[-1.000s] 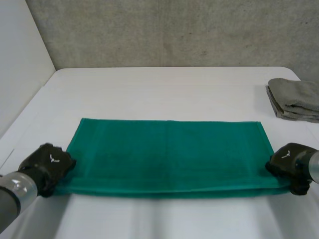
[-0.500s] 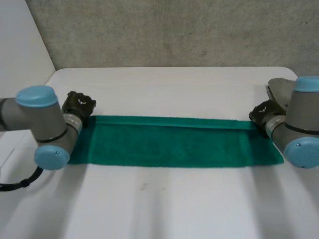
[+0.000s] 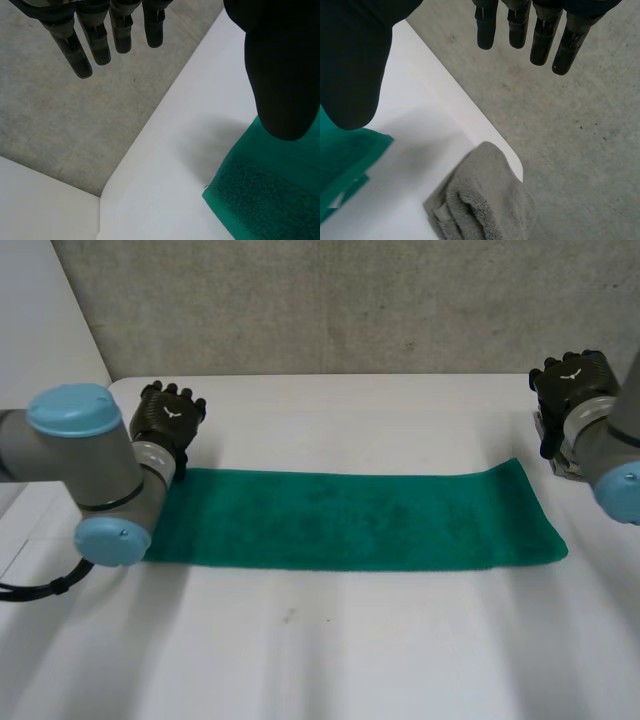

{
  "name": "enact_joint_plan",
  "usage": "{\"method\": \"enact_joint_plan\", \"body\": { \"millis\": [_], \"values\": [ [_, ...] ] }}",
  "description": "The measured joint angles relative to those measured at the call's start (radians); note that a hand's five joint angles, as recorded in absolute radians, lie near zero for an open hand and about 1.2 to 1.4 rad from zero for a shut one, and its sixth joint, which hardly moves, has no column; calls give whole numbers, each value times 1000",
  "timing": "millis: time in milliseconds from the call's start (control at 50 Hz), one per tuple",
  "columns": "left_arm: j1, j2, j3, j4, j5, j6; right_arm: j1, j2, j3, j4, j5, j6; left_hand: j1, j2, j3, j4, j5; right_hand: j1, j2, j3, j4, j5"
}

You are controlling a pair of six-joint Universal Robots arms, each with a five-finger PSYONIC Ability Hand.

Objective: Fold the laundry.

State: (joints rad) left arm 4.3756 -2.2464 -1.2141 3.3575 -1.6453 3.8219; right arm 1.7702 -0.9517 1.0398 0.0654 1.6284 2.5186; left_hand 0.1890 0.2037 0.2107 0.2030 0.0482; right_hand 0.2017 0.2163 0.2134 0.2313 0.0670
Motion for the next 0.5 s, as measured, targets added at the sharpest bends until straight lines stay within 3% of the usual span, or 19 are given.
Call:
{"method": "enact_joint_plan", "body": {
  "millis": [160,180,380,400,460,480,500],
  "values": [
    [2,156,-194,5,27,-72,-45,-136,229,47,-107,17,0,0,0,0,0,0,0,0,0,0],
    [2,199,-266,10,47,-94,-73,-158,344,61,-158,14,0,0,0,0,0,0,0,0,0,0],
    [6,247,-425,50,101,-116,-167,-159,621,-58,-295,2,0,0,0,0,0,61,93,95,75,72],
    [7,245,-431,55,102,-115,-175,-155,638,-93,-303,2,0,0,0,0,0,168,211,209,191,173],
    [7,244,-432,57,102,-115,-178,-152,643,-105,-306,1,0,0,0,0,0,168,211,209,191,173],
    [9,238,-437,64,101,-114,-187,-131,657,-180,-314,1,0,0,0,0,0,464,571,554,534,507],
    [10,238,-437,64,101,-113,-188,-127,657,-190,-314,1,0,0,0,0,0,536,645,642,622,592]
  ]
}}
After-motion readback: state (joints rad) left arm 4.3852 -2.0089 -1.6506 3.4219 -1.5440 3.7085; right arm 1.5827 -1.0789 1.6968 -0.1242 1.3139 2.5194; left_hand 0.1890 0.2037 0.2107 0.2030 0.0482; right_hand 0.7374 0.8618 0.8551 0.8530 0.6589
